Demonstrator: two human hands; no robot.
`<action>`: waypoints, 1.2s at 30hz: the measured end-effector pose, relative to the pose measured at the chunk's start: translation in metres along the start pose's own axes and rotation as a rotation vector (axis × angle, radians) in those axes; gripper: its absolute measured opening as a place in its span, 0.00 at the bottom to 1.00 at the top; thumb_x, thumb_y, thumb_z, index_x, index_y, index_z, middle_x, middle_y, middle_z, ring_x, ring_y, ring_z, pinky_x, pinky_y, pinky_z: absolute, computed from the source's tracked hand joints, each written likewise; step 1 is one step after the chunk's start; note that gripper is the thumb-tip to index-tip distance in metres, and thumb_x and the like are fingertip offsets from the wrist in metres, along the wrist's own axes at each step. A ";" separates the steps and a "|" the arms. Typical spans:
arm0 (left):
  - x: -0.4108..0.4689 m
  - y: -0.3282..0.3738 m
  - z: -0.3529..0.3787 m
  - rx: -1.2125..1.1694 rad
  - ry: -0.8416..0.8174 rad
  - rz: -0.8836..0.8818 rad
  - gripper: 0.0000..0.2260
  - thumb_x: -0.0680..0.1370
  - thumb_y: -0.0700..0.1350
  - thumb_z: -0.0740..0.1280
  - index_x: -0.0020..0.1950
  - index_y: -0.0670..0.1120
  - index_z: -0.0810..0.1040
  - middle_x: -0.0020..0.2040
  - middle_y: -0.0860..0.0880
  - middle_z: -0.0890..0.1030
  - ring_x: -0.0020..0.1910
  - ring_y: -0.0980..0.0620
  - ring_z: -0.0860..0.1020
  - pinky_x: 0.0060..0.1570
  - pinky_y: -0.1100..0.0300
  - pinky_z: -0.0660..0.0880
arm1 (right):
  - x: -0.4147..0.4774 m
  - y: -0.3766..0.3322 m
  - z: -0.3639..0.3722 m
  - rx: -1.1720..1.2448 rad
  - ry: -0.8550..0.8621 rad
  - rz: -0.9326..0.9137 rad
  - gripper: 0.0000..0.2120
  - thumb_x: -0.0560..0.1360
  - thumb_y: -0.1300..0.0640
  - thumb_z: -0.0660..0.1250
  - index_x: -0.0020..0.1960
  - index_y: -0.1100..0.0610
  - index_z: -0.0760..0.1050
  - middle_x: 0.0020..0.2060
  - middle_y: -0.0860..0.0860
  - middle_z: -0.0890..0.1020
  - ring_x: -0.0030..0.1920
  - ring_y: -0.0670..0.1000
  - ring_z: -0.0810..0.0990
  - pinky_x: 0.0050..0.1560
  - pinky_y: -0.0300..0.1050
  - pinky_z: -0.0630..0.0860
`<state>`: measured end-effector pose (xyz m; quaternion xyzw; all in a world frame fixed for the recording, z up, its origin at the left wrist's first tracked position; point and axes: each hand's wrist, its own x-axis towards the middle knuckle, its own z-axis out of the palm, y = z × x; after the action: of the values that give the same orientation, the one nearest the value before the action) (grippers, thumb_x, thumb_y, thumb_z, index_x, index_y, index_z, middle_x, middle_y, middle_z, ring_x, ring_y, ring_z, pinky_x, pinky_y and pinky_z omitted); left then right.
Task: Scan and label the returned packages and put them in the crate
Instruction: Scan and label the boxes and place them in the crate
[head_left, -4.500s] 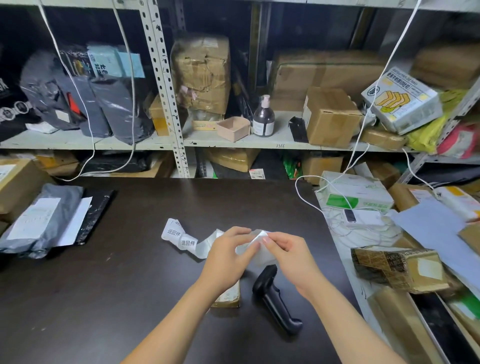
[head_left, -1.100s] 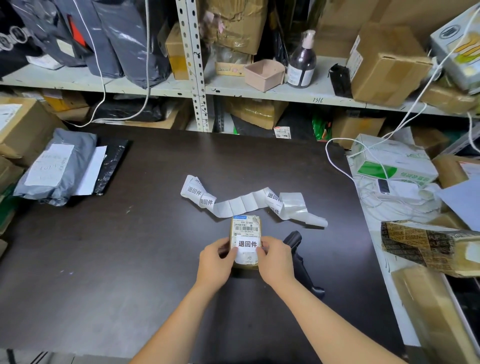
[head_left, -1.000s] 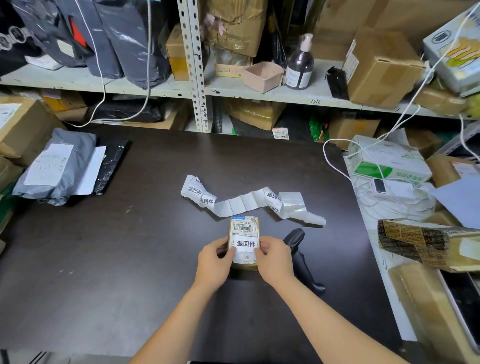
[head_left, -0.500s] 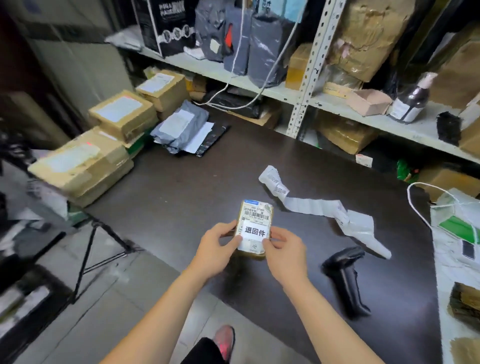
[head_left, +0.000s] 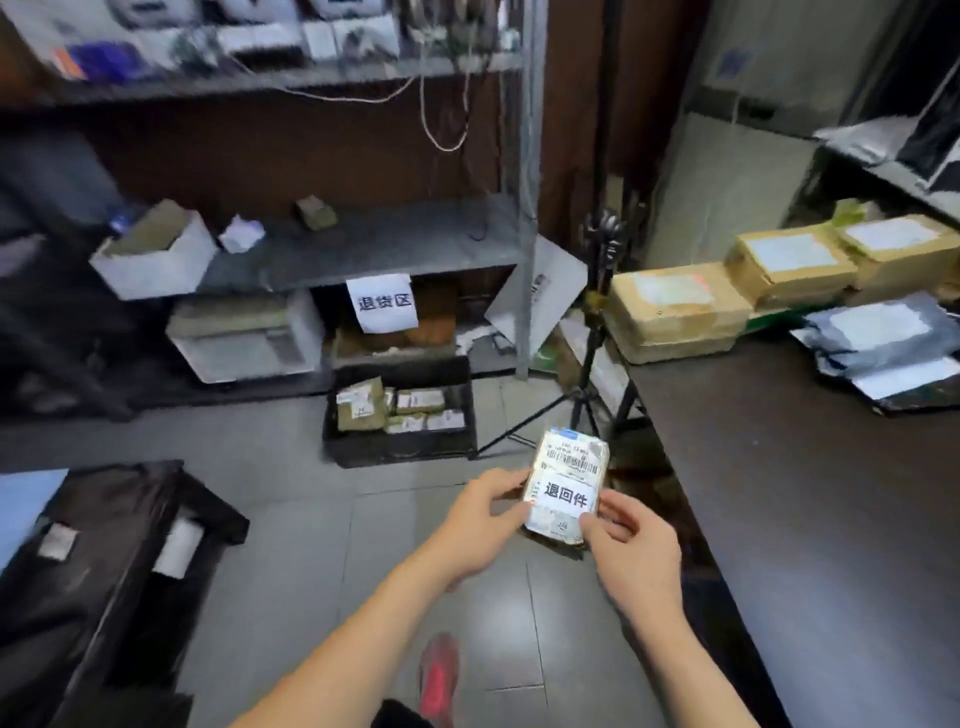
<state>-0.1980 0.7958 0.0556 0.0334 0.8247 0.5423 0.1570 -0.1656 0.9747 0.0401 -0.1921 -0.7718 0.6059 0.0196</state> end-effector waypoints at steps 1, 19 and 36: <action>-0.002 -0.012 -0.018 -0.040 0.035 -0.034 0.20 0.81 0.38 0.65 0.73 0.48 0.74 0.62 0.51 0.78 0.63 0.57 0.75 0.67 0.64 0.69 | 0.003 -0.006 0.020 -0.035 -0.036 -0.015 0.14 0.74 0.63 0.73 0.58 0.53 0.82 0.49 0.47 0.86 0.46 0.42 0.85 0.46 0.37 0.80; 0.107 -0.204 -0.251 -0.401 0.265 -0.185 0.22 0.79 0.34 0.66 0.70 0.53 0.75 0.61 0.50 0.80 0.62 0.62 0.77 0.57 0.69 0.75 | 0.116 -0.054 0.333 -0.100 -0.338 0.129 0.17 0.74 0.68 0.72 0.56 0.50 0.81 0.42 0.45 0.88 0.43 0.45 0.87 0.44 0.40 0.81; 0.492 -0.372 -0.270 -0.156 0.219 -0.408 0.25 0.78 0.38 0.68 0.74 0.56 0.72 0.47 0.56 0.82 0.37 0.65 0.74 0.38 0.75 0.68 | 0.500 0.089 0.503 -0.233 -0.325 0.264 0.15 0.73 0.68 0.73 0.58 0.55 0.82 0.46 0.48 0.87 0.46 0.47 0.86 0.45 0.41 0.83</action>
<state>-0.7010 0.5156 -0.2932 -0.2053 0.7821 0.5617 0.1752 -0.7366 0.6857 -0.2785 -0.1924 -0.7978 0.5328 -0.2065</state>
